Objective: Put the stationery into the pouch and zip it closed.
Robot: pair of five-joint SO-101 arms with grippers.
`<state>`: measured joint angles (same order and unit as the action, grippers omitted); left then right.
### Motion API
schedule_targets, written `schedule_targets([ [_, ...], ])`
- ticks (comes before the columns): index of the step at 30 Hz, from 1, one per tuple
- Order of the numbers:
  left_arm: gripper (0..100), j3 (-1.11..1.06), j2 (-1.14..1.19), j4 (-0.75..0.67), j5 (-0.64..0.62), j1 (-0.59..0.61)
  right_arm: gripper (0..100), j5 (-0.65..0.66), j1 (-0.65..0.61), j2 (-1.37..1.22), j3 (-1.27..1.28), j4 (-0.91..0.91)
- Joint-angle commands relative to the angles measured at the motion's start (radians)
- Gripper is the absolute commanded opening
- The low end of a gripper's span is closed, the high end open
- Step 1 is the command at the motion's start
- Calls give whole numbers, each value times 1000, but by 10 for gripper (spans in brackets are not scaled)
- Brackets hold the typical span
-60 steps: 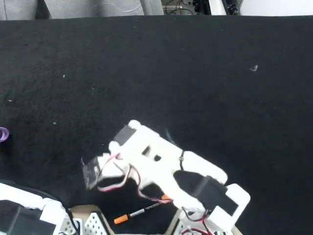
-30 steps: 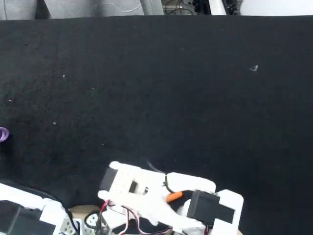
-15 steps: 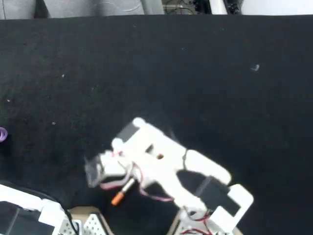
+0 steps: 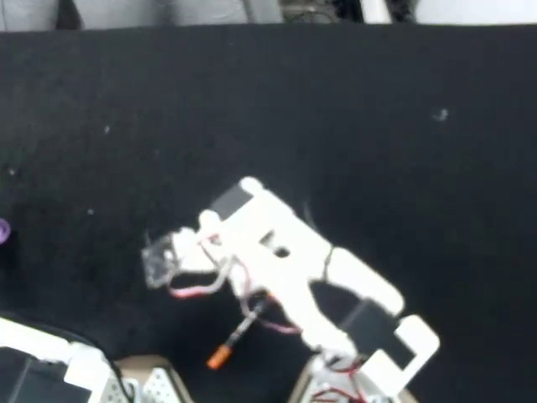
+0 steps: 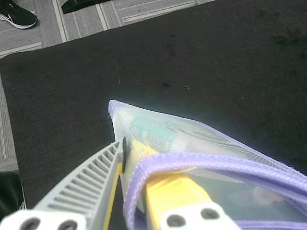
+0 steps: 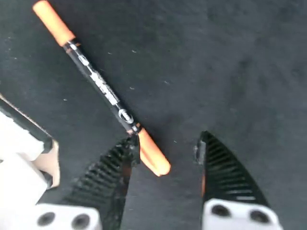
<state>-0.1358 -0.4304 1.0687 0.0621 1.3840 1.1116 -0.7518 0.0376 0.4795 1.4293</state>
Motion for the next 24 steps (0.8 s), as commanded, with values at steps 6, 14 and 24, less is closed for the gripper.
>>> schedule_targets([
  [6,30,71,-52,-8,-9,-12,201,3,-43,76,116,-18],
  [14,30,71,-52,-8,-11,-12,201,3,-43,323,366,-206],
  [24,30,71,-58,-8,-9,-12,201,3,-38,329,493,-308],
])
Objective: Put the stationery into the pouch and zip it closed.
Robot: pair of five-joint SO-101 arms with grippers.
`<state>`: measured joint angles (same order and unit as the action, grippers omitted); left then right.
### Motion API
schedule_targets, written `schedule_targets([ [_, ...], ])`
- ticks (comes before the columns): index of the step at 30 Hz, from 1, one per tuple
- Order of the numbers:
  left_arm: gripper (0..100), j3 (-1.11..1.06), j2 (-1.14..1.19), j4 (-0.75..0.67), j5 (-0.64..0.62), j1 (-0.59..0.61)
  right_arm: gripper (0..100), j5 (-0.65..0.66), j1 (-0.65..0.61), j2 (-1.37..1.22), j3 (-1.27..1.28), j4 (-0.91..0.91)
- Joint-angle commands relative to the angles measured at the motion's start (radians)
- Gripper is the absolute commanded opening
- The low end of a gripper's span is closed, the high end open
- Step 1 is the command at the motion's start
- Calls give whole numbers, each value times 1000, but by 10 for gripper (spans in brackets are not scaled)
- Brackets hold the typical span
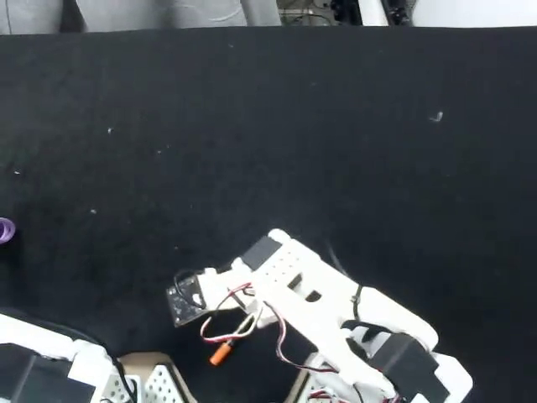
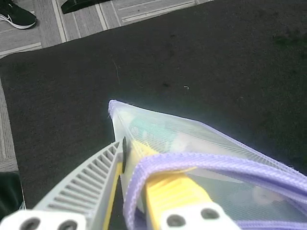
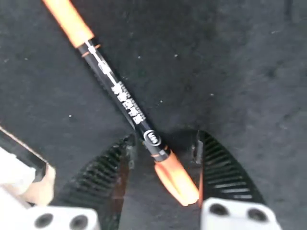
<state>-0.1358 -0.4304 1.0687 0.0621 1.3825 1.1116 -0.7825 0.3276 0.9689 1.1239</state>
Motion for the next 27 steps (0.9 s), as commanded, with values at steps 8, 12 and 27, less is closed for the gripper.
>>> schedule_targets([
  [8,30,71,-58,-6,-9,-10,200,5,-6,-107,62,-97],
  [12,30,71,-58,-6,-9,-10,87,3,-6,-186,-10,-64],
  [27,30,136,-87,80,-12,-148,11,2,34,82,-326,273],
])
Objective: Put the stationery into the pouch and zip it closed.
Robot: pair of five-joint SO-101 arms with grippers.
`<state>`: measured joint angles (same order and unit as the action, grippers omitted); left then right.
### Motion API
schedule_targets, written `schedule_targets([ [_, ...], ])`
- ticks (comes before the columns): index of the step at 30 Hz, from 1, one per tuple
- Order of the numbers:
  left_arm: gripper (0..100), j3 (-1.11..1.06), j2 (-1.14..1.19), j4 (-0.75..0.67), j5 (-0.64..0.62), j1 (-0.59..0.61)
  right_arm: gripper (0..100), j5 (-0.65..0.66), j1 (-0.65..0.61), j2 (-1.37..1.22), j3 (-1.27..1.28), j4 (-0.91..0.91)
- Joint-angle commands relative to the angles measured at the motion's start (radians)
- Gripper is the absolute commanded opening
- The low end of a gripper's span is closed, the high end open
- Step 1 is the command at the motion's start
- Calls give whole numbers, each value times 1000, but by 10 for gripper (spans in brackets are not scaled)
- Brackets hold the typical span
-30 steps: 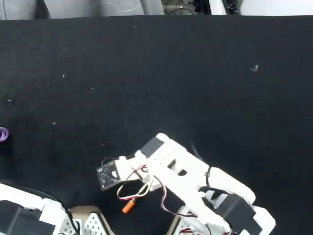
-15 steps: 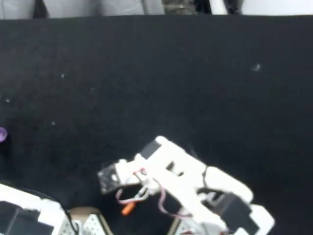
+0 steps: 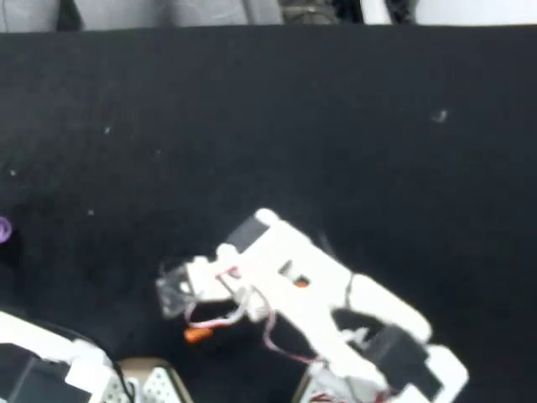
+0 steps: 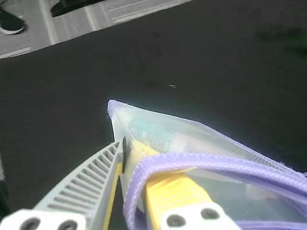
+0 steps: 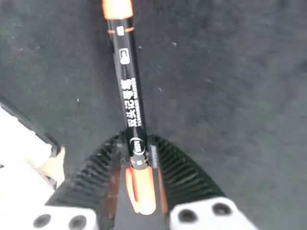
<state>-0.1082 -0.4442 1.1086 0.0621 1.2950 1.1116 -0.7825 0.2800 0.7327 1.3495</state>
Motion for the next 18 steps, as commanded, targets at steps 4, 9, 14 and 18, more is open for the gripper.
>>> schedule_targets([
  [4,30,197,-130,181,-9,-171,11,2,137,272,-168,49],
  [9,29,317,-172,315,-12,-328,11,2,275,378,-251,49],
  [14,29,398,-150,454,-32,-555,11,-77,417,441,-300,-28],
  [18,29,444,-109,539,-106,-704,11,-267,532,476,-303,-192],
])
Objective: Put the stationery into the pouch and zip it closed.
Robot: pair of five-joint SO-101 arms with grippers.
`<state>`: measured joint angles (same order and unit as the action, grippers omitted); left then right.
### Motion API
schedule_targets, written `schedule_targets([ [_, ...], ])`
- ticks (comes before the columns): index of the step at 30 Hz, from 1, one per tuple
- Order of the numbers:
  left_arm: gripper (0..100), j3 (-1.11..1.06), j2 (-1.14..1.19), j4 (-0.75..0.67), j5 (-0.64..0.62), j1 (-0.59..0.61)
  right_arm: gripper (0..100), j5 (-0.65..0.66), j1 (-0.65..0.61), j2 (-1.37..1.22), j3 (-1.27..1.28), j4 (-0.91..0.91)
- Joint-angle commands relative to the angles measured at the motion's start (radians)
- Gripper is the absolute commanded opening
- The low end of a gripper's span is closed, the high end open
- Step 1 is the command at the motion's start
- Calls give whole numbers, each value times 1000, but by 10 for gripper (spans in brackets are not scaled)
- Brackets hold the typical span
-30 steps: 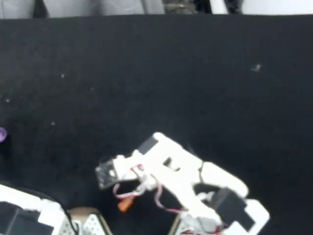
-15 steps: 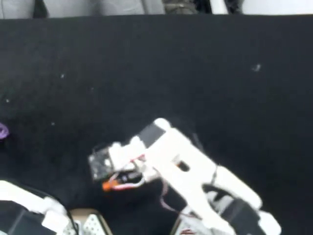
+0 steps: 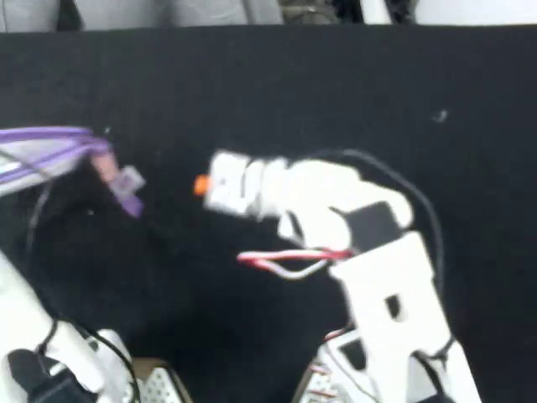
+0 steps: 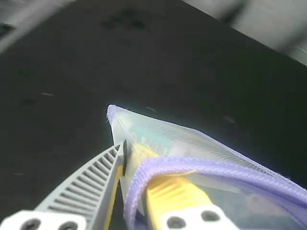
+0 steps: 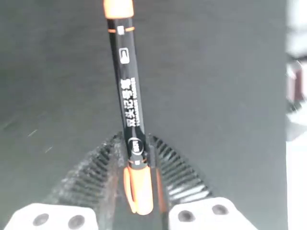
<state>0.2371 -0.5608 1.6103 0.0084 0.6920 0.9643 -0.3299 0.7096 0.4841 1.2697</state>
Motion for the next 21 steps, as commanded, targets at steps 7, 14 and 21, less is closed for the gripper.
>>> schedule_targets([
  [7,29,200,60,149,-160,-263,11,-399,160,105,-56,-341],
  [14,29,189,66,149,-267,-473,11,-761,138,214,-51,-563],
  [21,29,36,68,107,-270,-536,11,-882,-34,251,-50,-698],
])
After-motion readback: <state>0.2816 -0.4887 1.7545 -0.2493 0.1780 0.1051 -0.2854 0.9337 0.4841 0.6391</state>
